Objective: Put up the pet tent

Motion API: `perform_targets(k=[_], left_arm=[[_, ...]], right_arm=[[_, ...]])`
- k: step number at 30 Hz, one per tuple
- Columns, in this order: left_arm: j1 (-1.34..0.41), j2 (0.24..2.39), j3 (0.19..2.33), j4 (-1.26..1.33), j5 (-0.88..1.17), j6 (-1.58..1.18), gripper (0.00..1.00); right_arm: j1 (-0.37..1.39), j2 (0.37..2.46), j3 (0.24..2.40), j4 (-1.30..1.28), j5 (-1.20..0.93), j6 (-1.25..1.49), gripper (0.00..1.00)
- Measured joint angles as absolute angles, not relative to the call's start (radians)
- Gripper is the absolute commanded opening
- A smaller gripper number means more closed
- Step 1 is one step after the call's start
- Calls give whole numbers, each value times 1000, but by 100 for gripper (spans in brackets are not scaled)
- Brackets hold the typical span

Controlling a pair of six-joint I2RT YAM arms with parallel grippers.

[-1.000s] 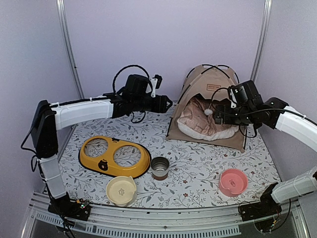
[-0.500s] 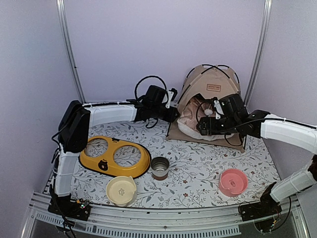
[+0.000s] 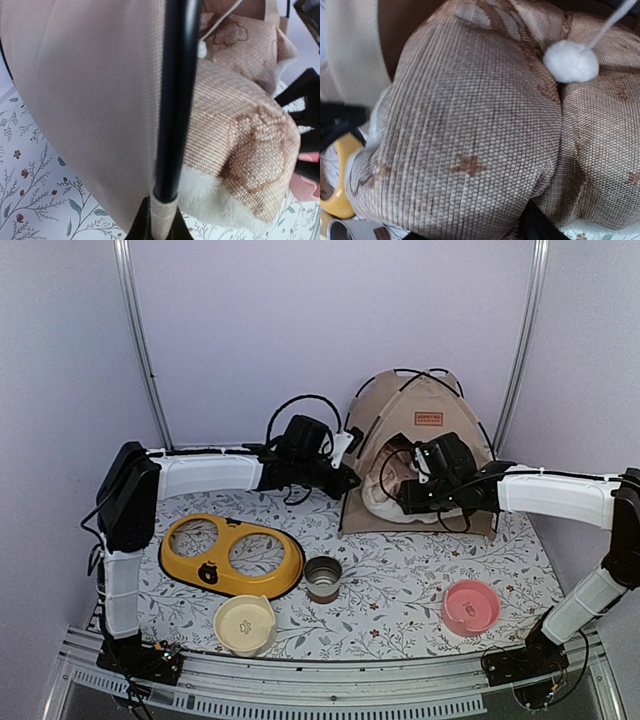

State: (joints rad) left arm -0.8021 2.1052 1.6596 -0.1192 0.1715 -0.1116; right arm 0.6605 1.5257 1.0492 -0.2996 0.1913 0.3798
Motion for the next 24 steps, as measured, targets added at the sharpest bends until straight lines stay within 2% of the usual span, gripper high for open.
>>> perform_targets(k=[2,4,9,14,20,22,24], left_arm=[[-802,2073,1625,-119,209,-95,0],[-802,2050,1600,-120,258,-81,0],[-802,2002,1546,-125,390,-54,0],[-802,1954,1502,-125,487,-40,0],[-779,1909,1459,-113,547,-44,0],[-762,1902,1449,-110,563,-46,0],[-753,1896,1443,-109,575,-49,0]], right_arm=[[661,1534,1072,-308,200,381,22],[660,1542,1105,-318,209,381,15],[660,1571,1205,-331,242,377,8],[660,1621,1248,-281,282,365,7],[664,1684,1110,-92,271,355,8],[664,1724,1080,-77,254,366,12],[664,1740,1049,-73,243,379,21]])
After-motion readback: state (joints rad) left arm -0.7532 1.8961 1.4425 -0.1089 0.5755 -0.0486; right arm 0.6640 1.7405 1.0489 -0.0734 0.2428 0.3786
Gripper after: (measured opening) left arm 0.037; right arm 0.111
